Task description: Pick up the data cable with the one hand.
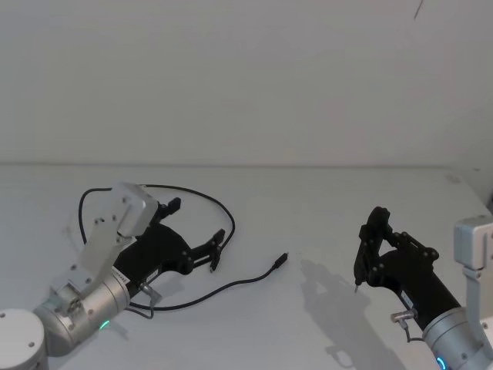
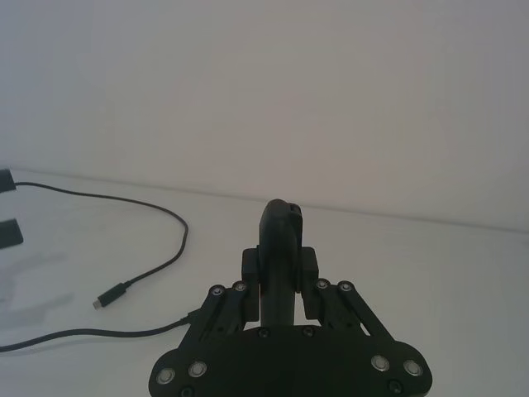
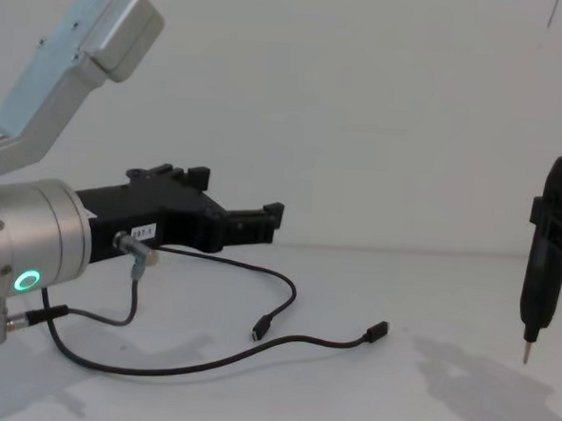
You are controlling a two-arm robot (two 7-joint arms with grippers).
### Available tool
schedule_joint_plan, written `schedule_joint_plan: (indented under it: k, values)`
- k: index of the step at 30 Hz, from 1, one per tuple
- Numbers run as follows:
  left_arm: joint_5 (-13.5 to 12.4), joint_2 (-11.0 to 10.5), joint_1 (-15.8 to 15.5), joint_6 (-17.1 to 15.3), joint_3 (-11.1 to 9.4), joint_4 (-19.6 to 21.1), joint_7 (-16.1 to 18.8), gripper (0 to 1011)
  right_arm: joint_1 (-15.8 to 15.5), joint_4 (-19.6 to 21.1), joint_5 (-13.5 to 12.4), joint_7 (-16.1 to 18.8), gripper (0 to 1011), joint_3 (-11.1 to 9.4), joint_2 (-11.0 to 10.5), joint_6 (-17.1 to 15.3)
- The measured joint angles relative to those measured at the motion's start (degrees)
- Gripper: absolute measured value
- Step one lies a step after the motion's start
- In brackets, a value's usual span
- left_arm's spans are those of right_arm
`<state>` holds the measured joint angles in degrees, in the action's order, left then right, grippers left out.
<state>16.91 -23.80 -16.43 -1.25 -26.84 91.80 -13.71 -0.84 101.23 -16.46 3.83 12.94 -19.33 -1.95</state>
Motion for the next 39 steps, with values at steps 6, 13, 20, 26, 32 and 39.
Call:
schedule_joint_plan:
  k: [6, 13, 20, 26, 32, 39]
  values:
    - [2.14, -1.22, -1.14, -1.43, -0.58, -0.68, -5.44, 1000, 0.0, 0.0, 0.0, 0.0, 279, 0.0, 0.0, 0.0]
    - [4.48, -3.1, -2.6, -4.36, -1.6, -1.5, -11.91, 1000, 0.0, 0.0, 0.0, 0.0, 279, 0.0, 0.0, 0.0]
    - [6.32, -5.52, -4.47, -8.74, -3.36, -2.7, -17.86, 1000, 0.0, 0.0, 0.0, 0.0, 279, 0.0, 0.0, 0.0]
    - [6.88, -7.0, -6.14, -12.14, -5.14, -4.05, -21.77, 1000, 0.0, 0.0, 0.0, 0.0, 279, 0.0, 0.0, 0.0]
    - [6.87, -7.59, -7.46, -13.62, -6.55, -5.35, -23.81, 1000, 0.0, 0.0, 0.0, 0.0, 279, 0.0, 0.0, 0.0]
    - [6.35, -7.38, -9.08, -14.22, -8.23, -7.0, -24.96, 1000, 0.0, 0.0, 0.0, 0.0, 279, 0.0, 0.0, 0.0]
